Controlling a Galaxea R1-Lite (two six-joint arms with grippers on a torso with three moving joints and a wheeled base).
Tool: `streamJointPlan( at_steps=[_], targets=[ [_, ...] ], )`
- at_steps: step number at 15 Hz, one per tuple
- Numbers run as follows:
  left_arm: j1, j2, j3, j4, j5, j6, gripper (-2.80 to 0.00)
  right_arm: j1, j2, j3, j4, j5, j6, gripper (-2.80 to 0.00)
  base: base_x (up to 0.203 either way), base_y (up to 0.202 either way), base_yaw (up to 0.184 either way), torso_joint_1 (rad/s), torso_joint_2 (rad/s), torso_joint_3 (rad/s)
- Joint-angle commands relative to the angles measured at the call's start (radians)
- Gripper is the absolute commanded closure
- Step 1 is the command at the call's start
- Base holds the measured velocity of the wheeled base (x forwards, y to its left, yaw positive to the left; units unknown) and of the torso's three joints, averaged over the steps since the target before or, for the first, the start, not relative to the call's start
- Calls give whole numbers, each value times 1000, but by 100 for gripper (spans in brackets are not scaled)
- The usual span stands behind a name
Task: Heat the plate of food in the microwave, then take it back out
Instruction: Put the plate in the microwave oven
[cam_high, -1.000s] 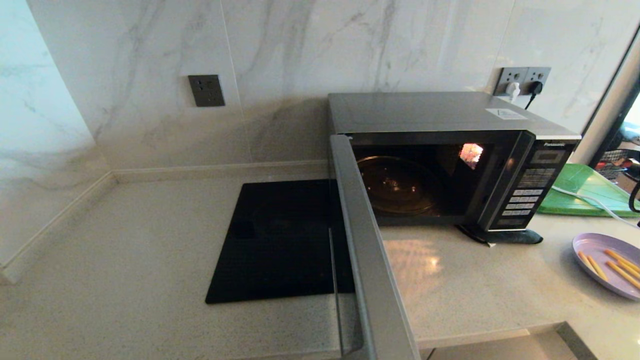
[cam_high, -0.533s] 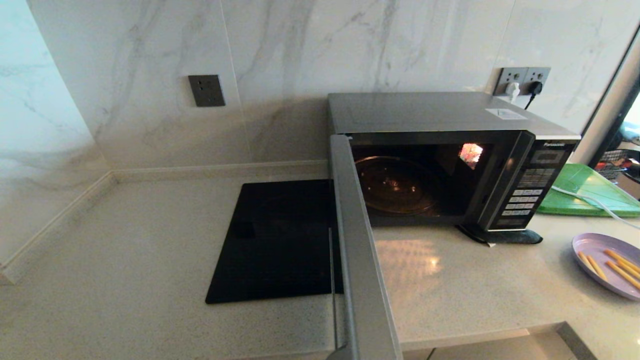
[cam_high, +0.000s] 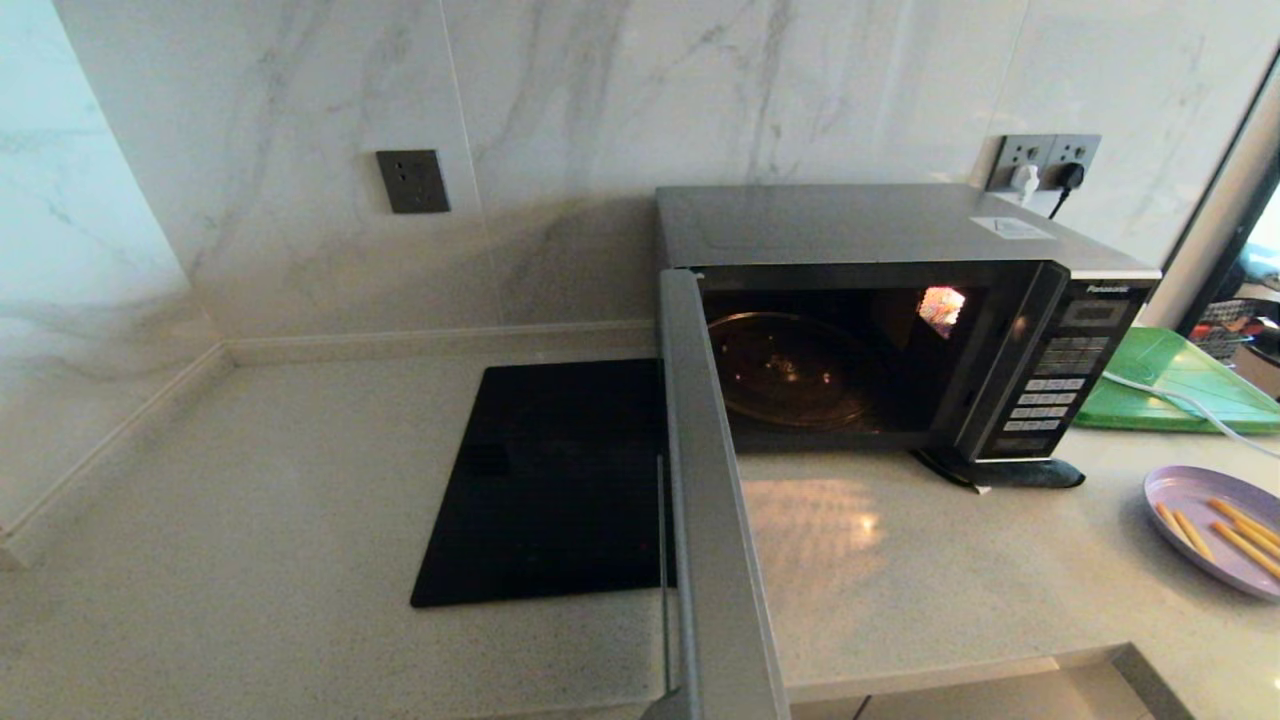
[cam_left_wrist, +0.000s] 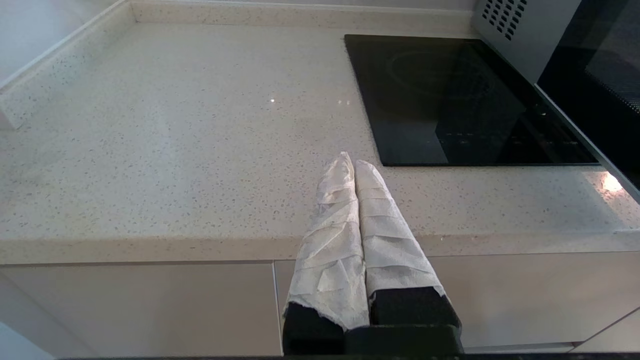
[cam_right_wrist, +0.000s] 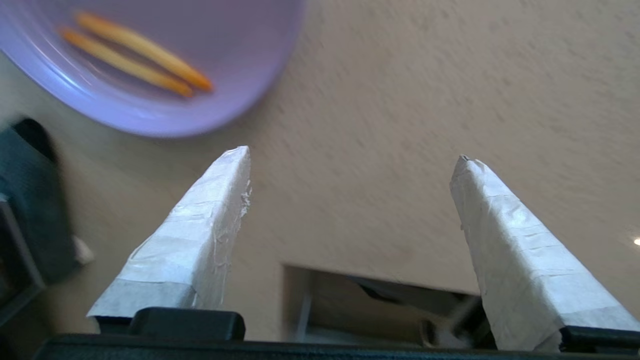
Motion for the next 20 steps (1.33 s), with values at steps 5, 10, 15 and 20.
streamJointPlan(
  at_steps=[5, 10, 15, 20],
  targets=[
    [0, 2, 0, 0, 1, -1, 0, -29, -44, 30, 125, 0, -114, -280, 0, 0, 0, 0, 0, 0],
    [0, 2, 0, 0, 1, -1, 0, -39, -35, 25, 90, 18, -73, -280, 0, 0, 0, 0, 0, 0],
    [0, 2, 0, 0, 1, -1, 0, 39, 50, 23, -175, -48, 301, -280, 0, 0, 0, 0, 0, 8],
    [0, 2, 0, 0, 1, -1, 0, 42, 156, 31, -178, -91, 351, -280, 0, 0, 0, 0, 0, 0]
  ],
)
